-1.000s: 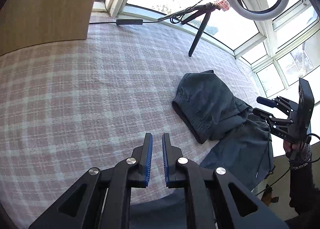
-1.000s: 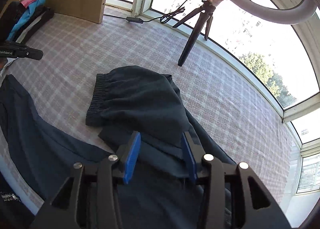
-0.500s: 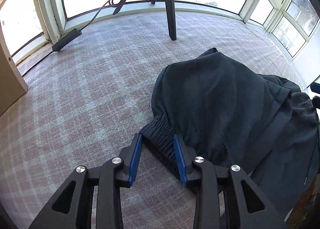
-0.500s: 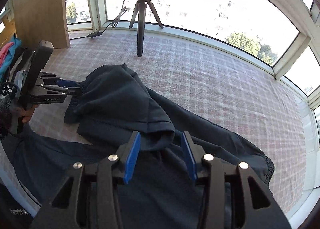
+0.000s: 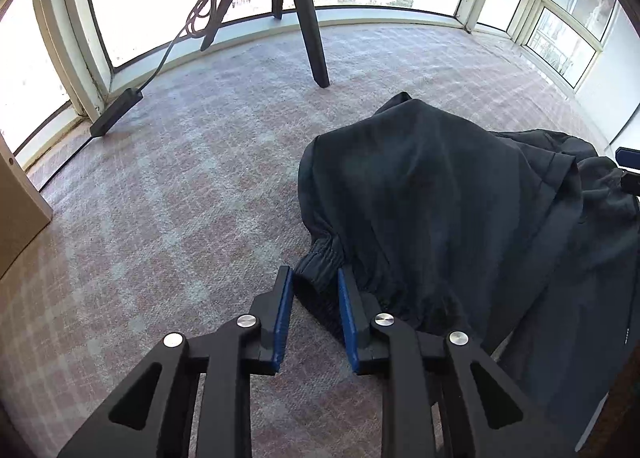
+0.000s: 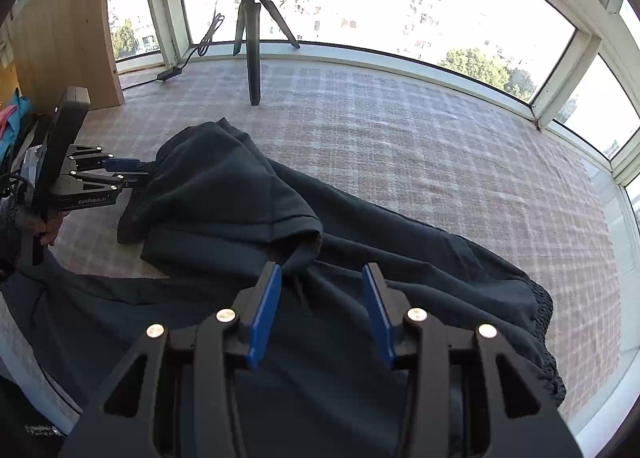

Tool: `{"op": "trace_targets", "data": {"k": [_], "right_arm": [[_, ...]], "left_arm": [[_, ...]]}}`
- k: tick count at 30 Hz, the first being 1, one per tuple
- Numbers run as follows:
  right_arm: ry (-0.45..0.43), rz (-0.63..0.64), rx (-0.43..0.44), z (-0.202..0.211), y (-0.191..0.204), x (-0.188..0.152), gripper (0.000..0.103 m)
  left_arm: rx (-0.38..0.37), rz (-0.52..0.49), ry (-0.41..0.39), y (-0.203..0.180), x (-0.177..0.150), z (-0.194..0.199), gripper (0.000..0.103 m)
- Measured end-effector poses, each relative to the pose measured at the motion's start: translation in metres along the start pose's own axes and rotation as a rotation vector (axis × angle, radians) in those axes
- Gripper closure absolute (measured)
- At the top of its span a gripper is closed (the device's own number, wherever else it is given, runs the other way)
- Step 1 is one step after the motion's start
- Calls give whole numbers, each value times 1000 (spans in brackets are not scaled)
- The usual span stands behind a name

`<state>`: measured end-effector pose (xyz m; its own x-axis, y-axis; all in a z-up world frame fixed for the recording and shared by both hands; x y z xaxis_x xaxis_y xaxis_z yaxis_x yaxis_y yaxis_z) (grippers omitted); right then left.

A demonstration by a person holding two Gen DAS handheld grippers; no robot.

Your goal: Fold clothes

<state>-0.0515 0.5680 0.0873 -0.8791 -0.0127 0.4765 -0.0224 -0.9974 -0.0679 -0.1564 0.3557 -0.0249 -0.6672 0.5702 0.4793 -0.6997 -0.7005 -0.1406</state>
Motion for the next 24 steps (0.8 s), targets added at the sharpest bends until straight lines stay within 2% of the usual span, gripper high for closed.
{"op": "trace_targets", "data": {"k": [3,7,8,10,14,17,20,24], "right_arm": [[5,-31,12,0,-5,-2,61],[10,-42,26,1,-6,0,61],[12,-38,31,2,-5,1,61],[9,-30,52,3,0,5,61],[-3,7,114,6,18,16,61],[8,68,104,-7,31,29,61],[27,126,112,-27,48,47,61],[71,251,154,-63,81,72,61]], "left_arm": [[-101,107,-28,19,2,20,97],[-128,224,-108,81,-1,94,98],[-111,235,-121,98,-2,116,98],[-20,232,-142,135,-11,168,98],[254,285,-117,222,-49,244,98],[344,335,-34,270,-79,243,98],[361,349,14,283,-102,235,97],[347,357,32,286,-107,211,97]]}}
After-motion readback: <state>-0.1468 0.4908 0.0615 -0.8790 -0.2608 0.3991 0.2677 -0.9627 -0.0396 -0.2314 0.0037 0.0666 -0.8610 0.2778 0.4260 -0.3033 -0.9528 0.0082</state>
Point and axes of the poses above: each gripper's, at about its wrist camera, not at the fingertips, and z roughly against the way its jaws point, y to its left, x to its top, the point moved 5 cm from there along -z, roughly the way its jaws point, and after that the axes turned 2 degrees about -z, right-handed, at the moved point
